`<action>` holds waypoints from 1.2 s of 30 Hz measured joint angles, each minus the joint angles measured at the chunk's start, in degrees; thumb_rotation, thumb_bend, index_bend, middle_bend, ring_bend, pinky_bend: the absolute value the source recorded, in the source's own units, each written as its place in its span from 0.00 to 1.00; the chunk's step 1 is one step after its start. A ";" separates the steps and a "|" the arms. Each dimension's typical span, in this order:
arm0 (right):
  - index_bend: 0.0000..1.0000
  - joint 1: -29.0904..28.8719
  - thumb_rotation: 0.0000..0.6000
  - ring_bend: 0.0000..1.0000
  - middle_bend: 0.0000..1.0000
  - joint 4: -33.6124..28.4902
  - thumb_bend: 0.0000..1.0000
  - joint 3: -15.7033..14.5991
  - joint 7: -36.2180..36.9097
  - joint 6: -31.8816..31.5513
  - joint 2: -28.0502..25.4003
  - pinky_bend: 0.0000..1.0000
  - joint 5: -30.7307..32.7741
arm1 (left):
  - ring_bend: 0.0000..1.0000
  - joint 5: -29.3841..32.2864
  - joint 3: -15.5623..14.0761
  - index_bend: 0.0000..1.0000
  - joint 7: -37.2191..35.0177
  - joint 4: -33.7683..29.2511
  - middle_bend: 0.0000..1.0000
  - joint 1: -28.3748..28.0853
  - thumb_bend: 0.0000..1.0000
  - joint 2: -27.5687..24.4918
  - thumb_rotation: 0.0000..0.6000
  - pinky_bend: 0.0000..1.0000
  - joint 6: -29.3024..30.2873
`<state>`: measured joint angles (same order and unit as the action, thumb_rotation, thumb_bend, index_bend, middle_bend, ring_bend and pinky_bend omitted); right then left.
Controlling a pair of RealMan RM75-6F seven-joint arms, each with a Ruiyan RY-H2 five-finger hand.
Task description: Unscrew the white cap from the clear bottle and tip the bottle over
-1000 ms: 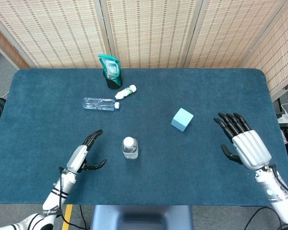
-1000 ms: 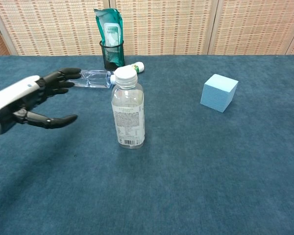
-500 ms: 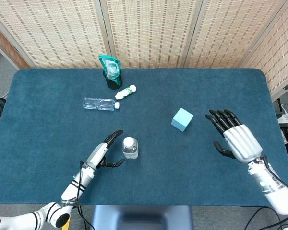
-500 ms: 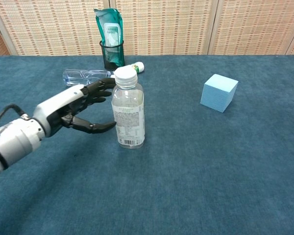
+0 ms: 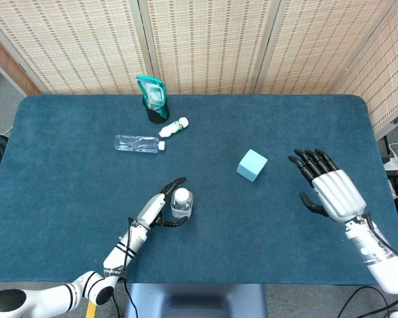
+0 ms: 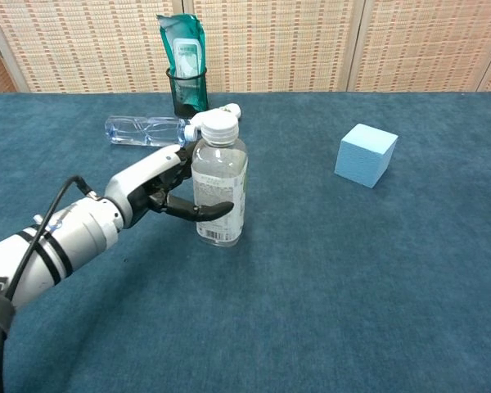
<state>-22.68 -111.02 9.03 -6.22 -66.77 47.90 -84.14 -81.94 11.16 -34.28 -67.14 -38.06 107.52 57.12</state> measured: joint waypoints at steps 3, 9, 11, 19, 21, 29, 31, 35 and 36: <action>0.00 -0.07 1.00 0.00 0.00 -0.08 0.37 -0.07 -0.23 0.12 -0.24 0.00 0.31 | 0.00 1.29 0.46 0.18 0.65 0.57 0.13 -0.40 0.29 0.83 1.00 0.01 -0.66; 0.00 -1.13 1.00 0.00 0.00 0.13 0.37 -0.15 -0.28 1.36 0.24 0.00 -0.04 | 0.01 2.66 1.01 0.37 0.32 1.36 0.36 -0.59 0.32 1.87 1.00 0.01 -0.87; 0.00 -1.94 1.00 0.00 0.00 0.43 0.37 -0.13 -0.15 2.30 0.67 0.00 -0.46 | 0.05 3.45 1.36 0.42 0.23 1.50 0.43 -0.55 0.36 2.34 1.00 0.01 -0.89; 0.15 -8.76 0.87 0.00 0.00 2.03 0.37 0.74 2.57 11.15 2.66 0.00 -1.83 | 0.14 6.10 2.37 0.60 0.84 2.14 0.60 -0.44 0.58 4.02 1.00 0.01 -1.61; 0.17 -11.64 0.82 0.00 0.00 2.75 0.37 1.19 3.66 14.62 3.59 0.00 -1.97 | 0.16 6.37 2.46 0.64 1.28 2.26 0.64 -0.35 0.64 4.40 1.00 0.01 -1.36; 0.18 -21.39 0.72 0.00 0.00 5.85 0.37 2.76 4.93 25.41 9.54 0.00 0.80 | 0.21 6.71 2.32 0.69 3.95 2.15 0.69 -0.16 0.70 5.28 1.00 0.01 -0.69; 0.18 -22.60 0.72 0.00 0.00 6.38 0.37 2.84 4.06 26.53 10.76 0.00 2.21 | 0.22 6.93 2.32 0.69 4.46 2.08 0.70 -0.10 0.70 5.50 1.00 0.01 -0.64; 0.18 -24.24 0.72 0.00 0.00 7.28 0.37 2.86 1.66 27.88 13.21 0.00 5.38 | 0.22 7.38 2.48 0.69 5.18 2.16 0.71 -0.05 0.71 5.90 1.00 0.01 -0.73; 0.18 -24.75 0.72 0.00 0.00 7.49 0.37 2.89 1.14 28.23 13.86 0.00 6.37 | 0.22 7.40 2.51 0.69 5.21 2.16 0.71 -0.06 0.71 5.92 1.00 0.01 -0.76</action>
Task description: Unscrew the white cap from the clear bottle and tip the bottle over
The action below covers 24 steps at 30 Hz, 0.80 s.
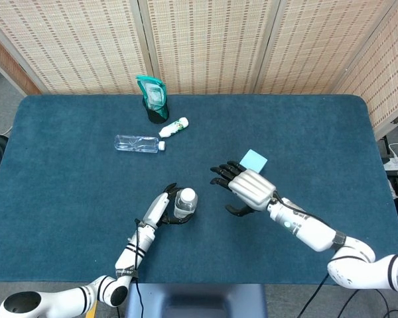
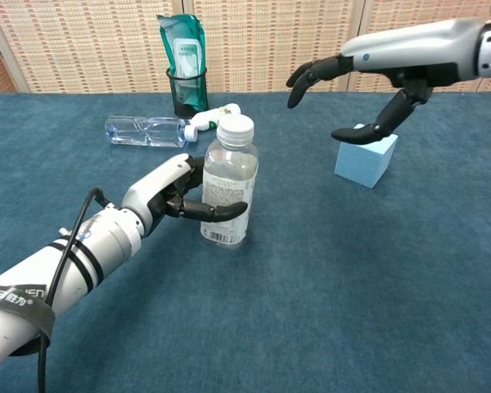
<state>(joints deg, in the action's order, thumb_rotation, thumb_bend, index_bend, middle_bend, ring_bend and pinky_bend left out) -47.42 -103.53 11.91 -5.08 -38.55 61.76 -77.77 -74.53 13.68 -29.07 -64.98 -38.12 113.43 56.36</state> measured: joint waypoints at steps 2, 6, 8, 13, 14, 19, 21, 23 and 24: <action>0.18 -0.68 0.72 0.00 0.00 0.28 0.37 0.04 -0.61 0.47 0.75 0.00 1.02 | 0.22 0.02 0.03 0.69 0.04 0.01 0.71 -0.02 0.71 0.01 1.00 0.01 -0.04; 0.18 -1.86 0.70 0.00 0.00 0.48 0.37 0.18 -1.11 1.15 1.76 0.00 2.57 | 0.22 0.19 0.25 0.69 0.00 -0.03 0.71 -0.15 0.71 0.02 1.00 0.01 -0.40; 0.18 -2.94 0.70 0.00 0.00 0.60 0.37 0.24 -1.37 1.92 2.69 0.00 3.29 | 0.22 0.33 0.46 0.69 -0.12 -0.04 0.72 -0.26 0.71 -0.03 1.00 0.01 -0.69; 0.18 -4.83 0.70 0.00 0.00 1.09 0.37 0.19 -2.18 2.84 4.56 0.00 5.83 | 0.23 0.65 0.52 0.70 0.31 -0.06 0.72 -0.36 0.71 -0.02 1.00 0.01 -1.16; 0.18 -5.19 0.70 0.00 0.00 1.16 0.37 0.09 -2.61 2.87 4.85 0.00 6.18 | 0.23 0.68 0.52 0.70 0.35 -0.10 0.72 -0.38 0.72 0.01 1.00 0.01 -1.21; 0.18 -6.01 0.70 0.00 0.00 0.90 0.37 -0.33 -4.31 2.22 5.56 0.00 7.89 | 0.23 0.50 0.31 0.70 0.97 -0.46 0.72 -0.46 0.72 0.22 1.00 0.01 -1.28; 0.18 -6.38 0.70 0.00 0.00 0.60 0.37 -0.45 -5.06 1.85 5.66 0.00 8.61 | 0.23 0.58 0.37 0.70 1.37 -0.71 0.73 -0.53 0.72 0.30 1.00 0.01 -1.32; 0.18 -6.79 0.70 0.00 0.00 0.30 0.37 -0.52 -5.67 1.58 5.73 0.00 9.31 | 0.24 0.81 0.52 0.70 1.67 -0.84 0.74 -0.64 0.73 0.38 1.00 0.01 -1.51; 0.18 -6.96 0.70 0.00 0.00 0.14 0.37 -0.54 -5.87 1.50 5.75 0.00 9.64 | 0.25 1.00 0.63 0.70 1.76 -0.89 0.75 -0.74 0.74 0.43 1.00 0.01 -1.77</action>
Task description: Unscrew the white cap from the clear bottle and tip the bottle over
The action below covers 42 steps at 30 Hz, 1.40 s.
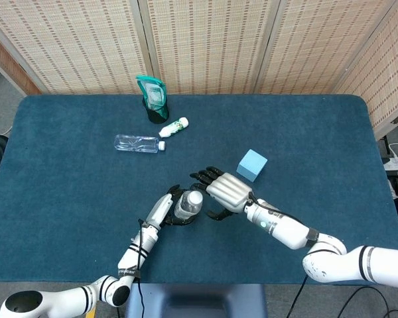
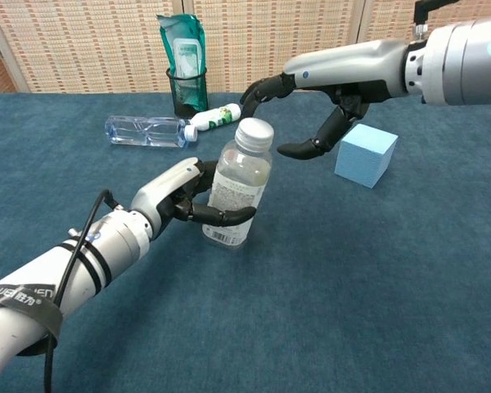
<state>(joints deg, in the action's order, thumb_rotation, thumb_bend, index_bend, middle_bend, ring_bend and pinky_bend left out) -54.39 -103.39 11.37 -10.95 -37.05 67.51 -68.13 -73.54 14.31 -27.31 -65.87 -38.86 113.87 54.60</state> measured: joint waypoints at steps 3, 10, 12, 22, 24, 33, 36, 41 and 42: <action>0.18 -0.53 0.70 0.00 0.00 -0.69 0.37 -0.15 -0.79 -0.35 0.01 0.00 0.80 | 0.29 0.65 0.43 0.70 0.02 0.06 0.79 -0.39 0.76 0.19 1.00 0.01 -1.01; 0.18 -0.79 0.70 0.00 0.00 -2.48 0.37 -1.03 -1.19 -1.02 -0.61 0.00 0.77 | 0.33 1.41 1.80 0.71 -2.94 0.30 0.82 -1.09 0.80 0.32 1.00 0.01 -2.55; 0.17 -0.60 0.70 0.00 0.00 -2.68 0.37 -1.04 -0.88 -1.66 -0.73 0.00 0.18 | 0.33 1.32 1.90 0.71 -3.98 0.79 0.82 -1.11 0.80 0.42 1.00 0.02 -2.64; 0.16 1.57 0.70 0.00 0.00 -0.62 0.37 -2.38 -2.66 -6.30 -0.91 0.00 0.09 | 0.32 0.06 1.39 0.72 -6.66 2.15 0.81 -0.43 0.81 0.32 1.00 0.02 -1.68; 0.16 1.78 0.70 0.00 0.00 -0.49 0.37 -2.87 -2.79 -6.16 -1.04 0.00 0.43 | 0.32 -0.15 1.22 0.72 -6.90 2.29 0.81 -0.42 0.81 0.27 1.00 0.02 -1.69; 0.16 1.52 0.70 0.00 0.00 -0.64 0.37 -3.25 -2.50 -5.83 -0.19 0.00 0.02 | 0.32 0.69 1.73 0.72 -7.27 2.73 0.81 -0.86 0.82 0.58 1.00 0.02 -2.75; 0.16 1.37 0.69 0.00 0.00 -0.59 0.37 -3.28 -2.78 -5.83 -0.02 0.00 0.34 | 0.33 0.96 1.91 0.72 -7.36 2.73 0.81 -1.07 0.83 0.57 1.00 0.02 -3.29; 0.16 1.16 0.70 0.00 0.00 -0.64 0.37 -3.37 -3.01 -5.76 0.10 0.00 0.72 | 0.41 1.31 2.12 0.73 -6.54 3.25 0.84 -1.42 0.88 0.82 1.00 0.04 -3.63; 0.16 1.11 0.70 0.00 0.00 -0.63 0.37 -3.39 -3.03 -5.71 0.12 0.00 0.76 | 0.43 1.52 2.22 0.73 -5.97 3.42 0.85 -1.47 0.89 1.02 1.00 0.06 -3.53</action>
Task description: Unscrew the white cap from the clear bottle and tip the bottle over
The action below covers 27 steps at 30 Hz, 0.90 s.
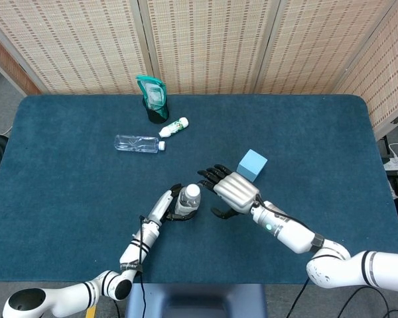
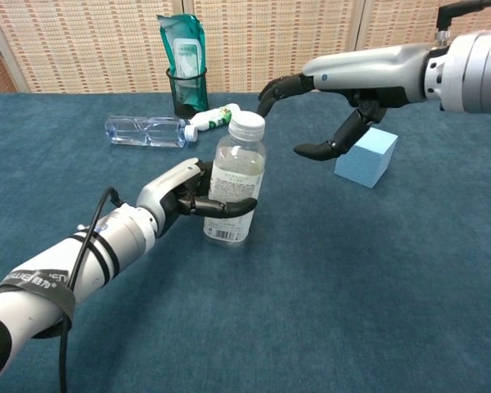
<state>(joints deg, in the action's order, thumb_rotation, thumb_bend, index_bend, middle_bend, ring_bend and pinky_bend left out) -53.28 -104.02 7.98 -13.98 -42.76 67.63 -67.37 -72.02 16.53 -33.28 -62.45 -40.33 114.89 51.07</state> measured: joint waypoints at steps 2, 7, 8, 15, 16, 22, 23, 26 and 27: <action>0.16 -0.10 0.70 0.00 0.00 0.02 0.37 -0.05 -0.03 0.12 0.07 0.00 0.06 | 0.45 0.53 0.25 0.74 0.94 0.14 0.86 -0.08 0.91 0.33 1.00 0.07 0.08; 0.16 -0.42 0.70 0.00 0.00 -0.01 0.37 -0.07 0.15 0.45 0.31 0.00 0.01 | 0.46 1.51 0.65 0.75 2.13 -0.21 0.87 -0.31 0.94 0.43 1.00 0.09 -0.60; 0.16 -0.51 0.70 0.00 0.00 -0.03 0.37 -0.04 0.21 0.50 0.40 0.00 -0.05 | 0.47 1.63 0.68 0.75 2.13 -0.35 0.88 -0.35 0.95 0.32 1.00 0.09 -0.86; 0.16 -1.03 0.69 0.00 0.00 -0.42 0.37 0.16 0.57 0.77 0.78 0.00 -0.58 | 0.48 2.17 0.77 0.76 1.70 -1.46 0.89 -0.75 0.97 -0.87 1.00 0.09 -3.14; 0.16 -1.12 0.69 0.00 0.00 -0.45 0.37 0.21 0.58 0.79 0.84 0.00 -0.64 | 0.48 2.21 0.74 0.76 1.70 -1.59 0.89 -0.80 0.97 -1.02 1.00 0.10 -3.39; 0.16 -1.74 0.70 0.00 0.00 -0.77 0.37 0.34 0.28 1.12 1.16 0.00 -0.53 | 0.49 2.59 0.80 0.76 1.53 -2.17 0.89 -1.10 0.97 -1.53 1.00 0.11 -4.53; 0.16 -1.87 0.70 0.00 0.00 -0.89 0.37 0.36 0.26 1.19 1.19 0.00 -0.46 | 0.49 2.65 0.83 0.76 1.40 -2.29 0.89 -1.13 0.97 -1.62 1.00 0.11 -4.71; 0.16 -2.06 0.70 0.00 0.00 -1.06 0.37 0.42 0.34 1.25 1.19 0.00 -0.46 | 0.50 2.74 0.89 0.76 1.20 -2.50 0.90 -1.27 0.97 -1.96 1.00 0.11 -5.24; 0.16 -2.09 0.70 0.00 0.00 -1.09 0.37 0.41 0.40 1.31 1.18 0.00 -0.54 | 0.50 2.73 0.87 0.76 1.13 -2.57 0.90 -1.33 0.98 -2.06 1.00 0.12 -5.45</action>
<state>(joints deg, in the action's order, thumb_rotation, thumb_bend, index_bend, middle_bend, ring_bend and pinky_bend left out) -55.37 -105.11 8.40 -13.58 -41.46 68.81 -67.91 -69.29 17.40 -32.16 -65.01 -41.66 112.83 45.62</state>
